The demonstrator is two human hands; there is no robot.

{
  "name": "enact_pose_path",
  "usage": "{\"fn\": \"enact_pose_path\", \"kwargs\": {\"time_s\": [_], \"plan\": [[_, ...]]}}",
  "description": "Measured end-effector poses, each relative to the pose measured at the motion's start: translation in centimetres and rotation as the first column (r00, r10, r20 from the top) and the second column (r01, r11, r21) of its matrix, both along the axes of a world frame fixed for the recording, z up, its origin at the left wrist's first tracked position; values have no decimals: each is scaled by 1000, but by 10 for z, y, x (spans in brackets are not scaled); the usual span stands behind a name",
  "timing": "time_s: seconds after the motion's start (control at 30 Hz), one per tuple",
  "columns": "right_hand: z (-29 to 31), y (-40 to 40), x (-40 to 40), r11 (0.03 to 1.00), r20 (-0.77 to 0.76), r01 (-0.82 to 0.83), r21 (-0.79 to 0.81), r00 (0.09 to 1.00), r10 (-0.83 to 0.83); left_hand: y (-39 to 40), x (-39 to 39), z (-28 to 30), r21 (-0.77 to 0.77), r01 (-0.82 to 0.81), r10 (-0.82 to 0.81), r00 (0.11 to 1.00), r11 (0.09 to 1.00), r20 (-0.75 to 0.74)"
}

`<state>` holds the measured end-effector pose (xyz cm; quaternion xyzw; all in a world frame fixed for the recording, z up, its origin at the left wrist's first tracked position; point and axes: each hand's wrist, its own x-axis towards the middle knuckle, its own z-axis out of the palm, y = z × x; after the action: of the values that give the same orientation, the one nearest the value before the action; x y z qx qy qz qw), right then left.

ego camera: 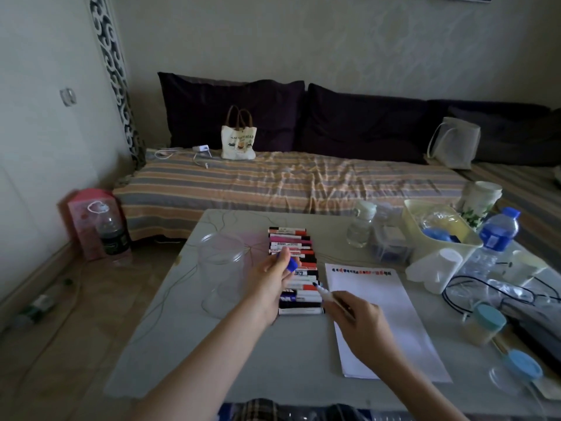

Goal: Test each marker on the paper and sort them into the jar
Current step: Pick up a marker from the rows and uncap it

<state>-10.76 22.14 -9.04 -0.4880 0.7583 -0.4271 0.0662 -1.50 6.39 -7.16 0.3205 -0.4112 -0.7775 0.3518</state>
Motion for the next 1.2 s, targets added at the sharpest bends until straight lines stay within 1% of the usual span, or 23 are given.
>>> {"fn": "enact_pose_path", "kwargs": {"time_s": [0.07, 0.13, 0.23, 0.3, 0.33, 0.37, 0.4, 0.43, 0.47, 0.5, 0.53, 0.57, 0.6, 0.63, 0.7, 0.73, 0.8, 0.83, 0.87, 0.97, 1.03, 1.1, 1.2], "plan": [[3, 3, -5, 996, 28, 46, 78, 998, -48, -1, 6, 3, -71, 70, -67, 997, 995, 42], [11, 2, -7, 994, 58, 57, 98, 996, -63, 3, 3, -1, -146, 123, -104, 986, 982, 128], [21, 2, -12, 999, 101, 44, 17, 994, -45, 6, -3, -11, -270, 165, -108, 971, 948, 214], [19, 2, -24, 997, 105, 56, -44, 993, -51, 5, -11, -19, -371, 199, -102, 959, 907, 264], [19, 2, -30, 996, 127, 72, -55, 990, -64, 3, -16, -25, -432, 219, -87, 948, 875, 305], [19, 3, -36, 993, 206, 92, -80, 976, -74, 2, -22, -31, -485, 242, -73, 938, 840, 340], [20, 3, -44, 983, 355, 129, -132, 932, -75, 0, -29, -37, -525, 259, -60, 929, 811, 366], [21, 4, -51, 966, 541, 173, -194, 840, -42, -2, -36, -42, -554, 275, -54, 923, 786, 382], [21, 5, -59, 947, 706, 208, -245, 707, 28, -4, -43, -47, -574, 298, -53, 913, 763, 404], [20, 6, -67, 930, 809, 237, -281, 579, 97, -6, -51, -52, -584, 333, -57, 897, 741, 439], [15, 6, -76, 923, 856, 261, -285, 503, 122, -8, -58, -55, -593, 367, -55, 877, 716, 476], [9, 5, -84, 926, 873, 272, -263, 476, 108, -10, -65, -59, -610, 401, -50, 860, 683, 509], [0, 2, -91, 933, 870, 281, -223, 490, 60, -14, -72, -63, -635, 439, -47, 843, 636, 537], [-8, -2, -98, 942, 851, 290, -169, 525, -9, -17, -79, -68, -660, 482, -42, 824, 576, 565], [-26, -12, -109, 948, 798, 312, -69, 588, -135, -24, -91, -80, -694, 574, -21, 777, 435, 629], [-35, -16, -116, 943, 778, 328, -45, 603, -173, -27, -96, -87, -712, 613, 9, 755, 342, 655], [-52, -26, -130, 930, 756, 368, -20, 614, -226, -31, -105, -101, -737, 669, 109, 728, 98, 676], [-59, -31, -136, 923, 748, 385, -7, 614, -251, -32, -110, -105, -717, 697, 159, 709, -10, 687], [-65, -37, -142, 919, 740, 395, 5, 616, -269, -32, -113, -108, -683, 727, 200, 681, -73, 704], [-79, -54, -159, 924, 711, 380, 35, 640, -290, -33, -124, -114, -578, 805, 312, 588, -134, 747], [-83, -65, -167, 933, 695, 356, 48, 659, -287, -34, -128, -115, -535, 829, 381, 553, -161, 741], [-86, -77, -173, 940, 656, 337, 59, 696, -291, -36, -134, -117, -520, 836, 411, 543, -178, 733], [-90, -96, -180, 945, 568, 321, 57, 768, -295, -36, -139, -120, -547, 812, 436, 575, -202, 692]]}}
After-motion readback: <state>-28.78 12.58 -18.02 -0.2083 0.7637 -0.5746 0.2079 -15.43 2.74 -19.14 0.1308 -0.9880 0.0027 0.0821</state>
